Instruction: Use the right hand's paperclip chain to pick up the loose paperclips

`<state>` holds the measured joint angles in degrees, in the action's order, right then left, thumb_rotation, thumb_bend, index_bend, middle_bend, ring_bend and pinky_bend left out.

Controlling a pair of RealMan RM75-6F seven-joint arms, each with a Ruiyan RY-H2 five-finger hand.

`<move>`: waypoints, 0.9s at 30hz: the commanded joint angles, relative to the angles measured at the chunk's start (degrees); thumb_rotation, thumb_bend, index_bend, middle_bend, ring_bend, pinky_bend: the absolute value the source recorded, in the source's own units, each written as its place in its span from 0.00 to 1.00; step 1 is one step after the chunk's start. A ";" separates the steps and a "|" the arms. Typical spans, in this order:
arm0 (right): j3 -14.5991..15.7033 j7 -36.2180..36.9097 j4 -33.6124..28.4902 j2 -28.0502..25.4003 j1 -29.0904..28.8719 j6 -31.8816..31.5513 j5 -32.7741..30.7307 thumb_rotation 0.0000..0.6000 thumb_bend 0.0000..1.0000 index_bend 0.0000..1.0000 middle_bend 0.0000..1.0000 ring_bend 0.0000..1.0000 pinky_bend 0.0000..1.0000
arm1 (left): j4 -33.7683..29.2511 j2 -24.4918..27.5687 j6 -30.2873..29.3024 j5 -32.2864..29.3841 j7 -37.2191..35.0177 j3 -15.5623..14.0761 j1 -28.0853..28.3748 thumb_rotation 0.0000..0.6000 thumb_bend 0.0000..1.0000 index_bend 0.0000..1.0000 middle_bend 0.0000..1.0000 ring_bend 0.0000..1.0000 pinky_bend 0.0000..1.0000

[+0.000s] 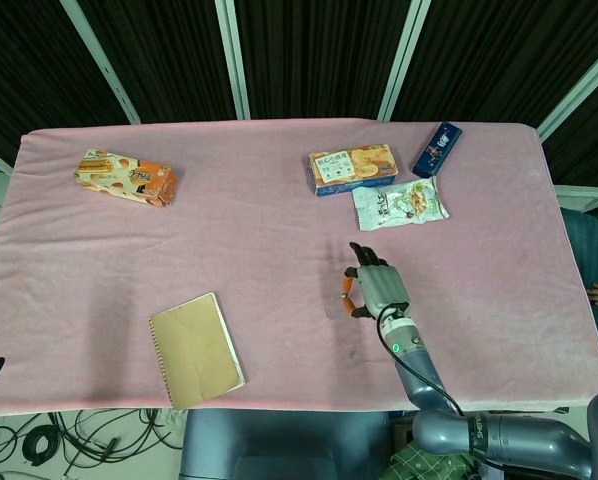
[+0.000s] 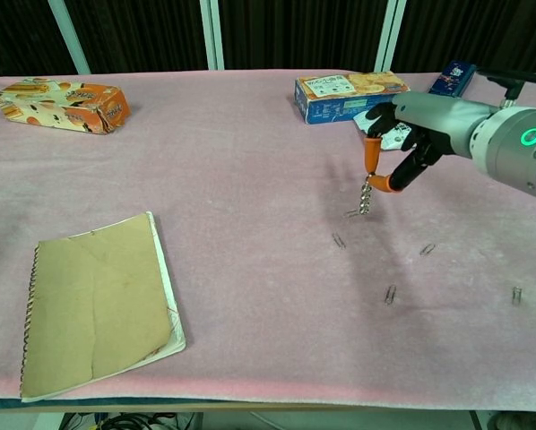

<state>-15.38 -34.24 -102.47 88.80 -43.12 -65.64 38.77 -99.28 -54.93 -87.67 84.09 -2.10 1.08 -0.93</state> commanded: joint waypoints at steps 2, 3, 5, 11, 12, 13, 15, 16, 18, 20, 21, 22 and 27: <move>2.15 -0.47 -2.83 -0.46 0.70 -0.52 1.03 1.00 0.32 0.57 0.00 0.01 0.19 | 0.01 -0.03 0.04 -0.02 0.06 0.01 0.02 1.00 0.22 0.03 0.00 0.00 0.00; 2.70 -0.65 -3.35 -0.40 0.79 -0.60 1.33 1.00 0.32 0.57 0.00 0.01 0.19 | 0.01 -0.02 0.06 0.02 0.07 -0.02 0.02 1.00 0.22 0.03 0.00 0.00 0.00; 3.62 -0.99 -4.19 -0.20 0.87 -0.78 1.83 1.00 0.32 0.57 0.00 0.01 0.19 | -0.01 -0.01 0.05 0.08 0.06 -0.04 0.02 1.00 0.22 0.03 0.00 0.00 0.00; 4.58 -1.58 -4.60 0.81 0.55 -1.13 2.50 1.00 0.32 0.57 0.00 0.01 0.19 | 0.04 0.01 -0.07 -0.02 -0.10 0.04 -0.03 1.00 0.22 0.03 0.00 0.00 0.00; 4.60 -1.61 -4.48 0.97 0.49 -1.20 2.53 1.00 0.32 0.57 0.00 0.01 0.19 | 0.05 0.02 -0.07 -0.02 -0.11 0.05 -0.03 1.00 0.22 0.03 0.00 0.00 0.00; 4.61 -1.63 -4.35 1.11 0.44 -1.25 2.52 1.00 0.32 0.57 0.00 0.01 0.19 | 0.06 0.02 -0.05 -0.02 -0.13 0.04 -0.03 1.00 0.22 0.03 0.00 0.00 0.00; 4.66 -1.63 -4.12 1.32 0.36 -1.30 2.43 1.00 0.32 0.57 0.00 0.01 0.19 | 0.07 0.04 0.00 -0.02 -0.15 0.04 -0.01 1.00 0.22 0.03 0.00 0.00 0.00; 4.72 -1.66 -4.07 1.36 0.34 -1.32 2.43 1.00 0.32 0.57 0.00 0.01 0.19 | 0.08 0.04 0.03 -0.06 -0.17 0.05 0.00 1.00 0.22 0.03 0.00 0.00 0.00; 4.84 -1.78 -3.88 1.41 0.28 -1.48 2.58 1.00 0.32 0.57 0.00 0.01 0.19 | 0.08 0.04 0.09 -0.07 -0.20 0.06 0.04 1.00 0.22 0.03 0.00 0.00 0.00; 4.72 -1.56 -3.82 1.46 0.29 -1.59 2.64 1.00 0.32 0.57 0.00 0.01 0.19 | 0.09 0.06 0.12 -0.08 -0.22 0.05 0.04 1.00 0.22 0.03 0.00 0.00 0.00; 4.58 -1.38 -3.79 1.47 0.28 -1.61 2.64 1.00 0.32 0.57 0.00 0.01 0.19 | 0.08 0.06 0.14 -0.08 -0.20 0.05 0.05 1.00 0.22 0.03 0.00 0.00 0.00; 4.35 -1.12 -3.72 1.48 0.25 -1.64 2.65 1.00 0.32 0.57 0.00 0.01 0.19 | 0.06 0.05 0.14 -0.07 -0.17 0.05 0.05 1.00 0.22 0.03 0.00 0.00 0.00; 4.05 -0.95 -3.26 1.45 0.05 -1.51 2.25 1.00 0.32 0.57 0.00 0.01 0.19 | 0.01 0.02 0.13 0.01 -0.02 0.00 0.04 1.00 0.22 0.03 0.00 0.00 0.00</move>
<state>-11.30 -35.21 -105.76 90.25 -43.04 -67.18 41.06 -99.28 -54.91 -87.54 84.10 -2.12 1.08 -0.89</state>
